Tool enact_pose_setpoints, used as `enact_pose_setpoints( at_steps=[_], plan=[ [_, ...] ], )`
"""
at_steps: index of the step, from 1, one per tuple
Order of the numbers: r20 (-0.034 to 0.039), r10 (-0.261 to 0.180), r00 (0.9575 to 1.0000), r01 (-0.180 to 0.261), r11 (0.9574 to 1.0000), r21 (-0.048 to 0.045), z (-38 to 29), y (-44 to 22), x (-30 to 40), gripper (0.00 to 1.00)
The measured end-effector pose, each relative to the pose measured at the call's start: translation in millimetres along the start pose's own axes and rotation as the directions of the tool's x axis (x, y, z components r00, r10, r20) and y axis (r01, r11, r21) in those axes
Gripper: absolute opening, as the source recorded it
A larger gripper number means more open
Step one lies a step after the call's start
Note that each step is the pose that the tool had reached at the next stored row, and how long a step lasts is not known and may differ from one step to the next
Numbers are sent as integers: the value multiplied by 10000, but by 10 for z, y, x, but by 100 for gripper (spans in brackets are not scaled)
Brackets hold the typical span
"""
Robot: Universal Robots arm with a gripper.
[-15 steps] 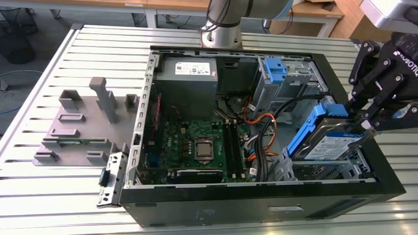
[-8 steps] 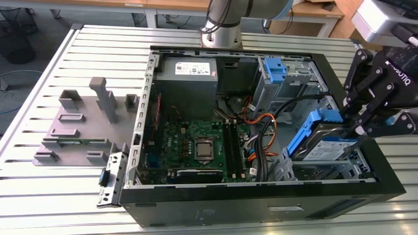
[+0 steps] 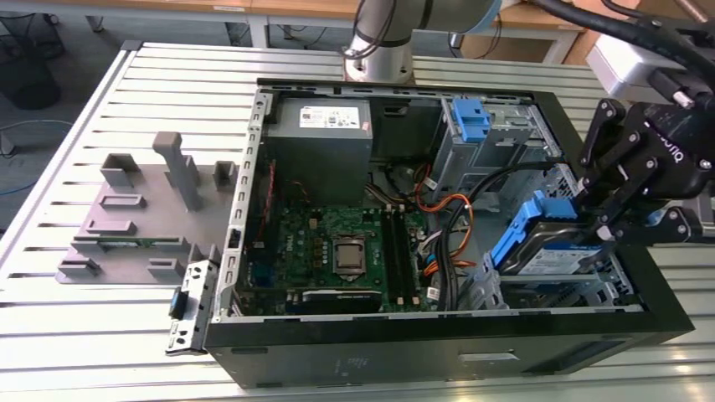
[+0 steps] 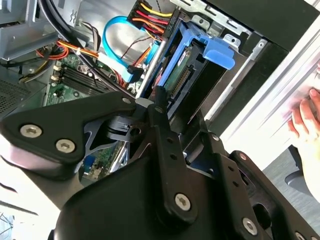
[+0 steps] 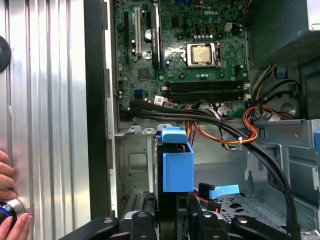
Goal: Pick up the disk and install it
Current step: 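Insert the disk into the insertion slot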
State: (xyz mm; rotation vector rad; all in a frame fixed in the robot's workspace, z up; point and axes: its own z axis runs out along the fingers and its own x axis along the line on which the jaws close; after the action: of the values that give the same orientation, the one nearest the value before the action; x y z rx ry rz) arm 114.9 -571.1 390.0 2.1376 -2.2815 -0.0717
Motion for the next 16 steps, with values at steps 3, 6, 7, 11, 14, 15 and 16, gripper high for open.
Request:
enact_pose_setpoints(
  at_steps=[3,6,7,11,14,15,16],
  plan=[
    [-2,0,10000,0,10000,-1,53,-2,2,35],
    [0,0,10000,0,10000,-1,108,-5,4,35],
    [-2,0,10000,0,10000,-1,125,-5,5,35],
    [-1,0,10000,0,10000,0,189,-8,7,35],
    [-5,1,10000,-1,10000,0,190,-8,7,35],
    [-5,1,10000,-1,10000,0,190,-8,7,35],
    [-5,0,10000,0,10000,0,190,-8,7,35]
  ],
)
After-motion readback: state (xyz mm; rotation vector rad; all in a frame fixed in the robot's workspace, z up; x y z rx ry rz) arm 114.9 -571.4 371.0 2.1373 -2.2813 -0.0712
